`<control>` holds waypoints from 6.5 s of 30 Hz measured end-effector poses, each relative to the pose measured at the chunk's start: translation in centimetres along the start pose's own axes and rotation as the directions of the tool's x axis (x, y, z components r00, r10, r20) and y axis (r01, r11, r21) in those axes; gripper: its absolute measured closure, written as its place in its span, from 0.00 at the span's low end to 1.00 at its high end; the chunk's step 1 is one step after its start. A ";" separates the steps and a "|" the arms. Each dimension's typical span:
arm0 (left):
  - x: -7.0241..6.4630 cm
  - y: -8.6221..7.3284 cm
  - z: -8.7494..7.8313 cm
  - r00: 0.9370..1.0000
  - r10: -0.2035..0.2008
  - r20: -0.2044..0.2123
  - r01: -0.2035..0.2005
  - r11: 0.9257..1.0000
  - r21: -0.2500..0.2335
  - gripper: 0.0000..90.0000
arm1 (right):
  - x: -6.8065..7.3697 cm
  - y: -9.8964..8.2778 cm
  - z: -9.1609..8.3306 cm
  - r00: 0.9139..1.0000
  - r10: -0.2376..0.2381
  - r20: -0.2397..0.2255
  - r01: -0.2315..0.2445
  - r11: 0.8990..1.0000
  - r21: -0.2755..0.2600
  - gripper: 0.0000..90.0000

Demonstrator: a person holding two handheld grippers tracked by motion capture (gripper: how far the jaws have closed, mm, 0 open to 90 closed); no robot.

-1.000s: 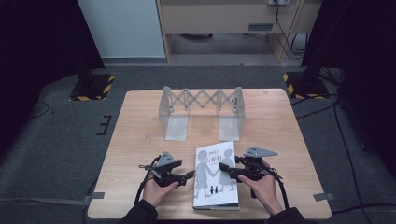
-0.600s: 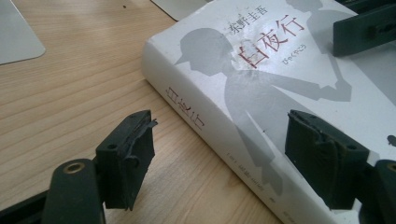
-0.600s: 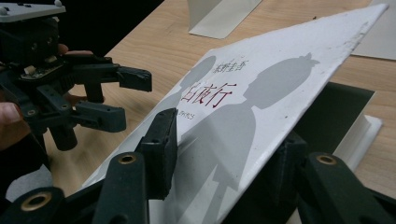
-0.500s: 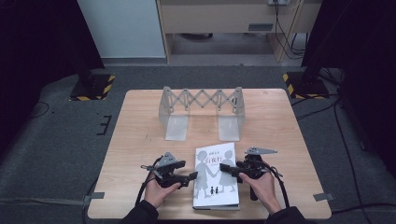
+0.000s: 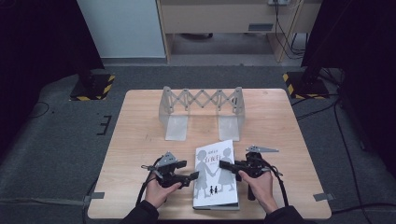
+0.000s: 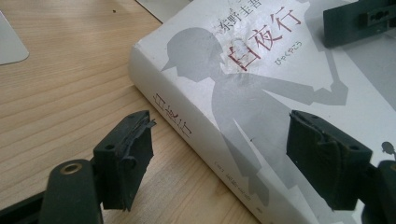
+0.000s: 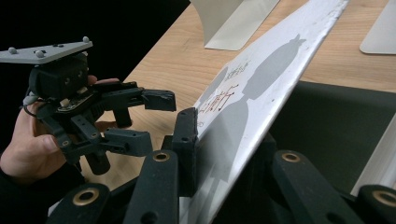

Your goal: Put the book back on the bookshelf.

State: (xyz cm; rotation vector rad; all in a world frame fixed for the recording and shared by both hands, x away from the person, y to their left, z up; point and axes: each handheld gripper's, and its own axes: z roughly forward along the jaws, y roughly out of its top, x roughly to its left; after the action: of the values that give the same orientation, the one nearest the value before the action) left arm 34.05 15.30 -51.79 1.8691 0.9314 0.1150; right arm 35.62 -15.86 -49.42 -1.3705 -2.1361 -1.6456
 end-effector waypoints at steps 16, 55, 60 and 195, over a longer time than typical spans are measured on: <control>-0.3 0.0 0.4 0.998 -0.039 0.057 0.040 0.999 -0.023 0.21 | 1.3 1.4 -1.0 0.998 0.013 -0.054 -0.014 1.000 -0.022 0.84; -0.6 -1.6 3.0 0.946 -0.187 0.265 0.198 0.980 -0.016 0.00 | 1.9 1.9 -1.9 0.988 -0.053 -0.142 0.042 0.996 -0.073 0.83; -0.4 -1.9 3.2 0.925 -0.221 0.310 0.228 0.974 0.016 0.00 | 2.0 1.9 -1.8 0.983 -0.065 -0.172 0.054 0.996 -0.073 0.83; -0.2 -0.5 4.1 0.908 -0.316 0.276 0.329 0.944 0.002 0.28 | -2.5 -1.4 -1.1 0.993 0.017 0.120 -0.018 1.000 0.002 0.55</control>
State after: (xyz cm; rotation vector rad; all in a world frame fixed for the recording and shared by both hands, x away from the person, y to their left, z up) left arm 35.53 12.24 -54.20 1.6138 1.0197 -0.3154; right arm 35.69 -18.17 -51.41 -1.5196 -2.1827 -1.5904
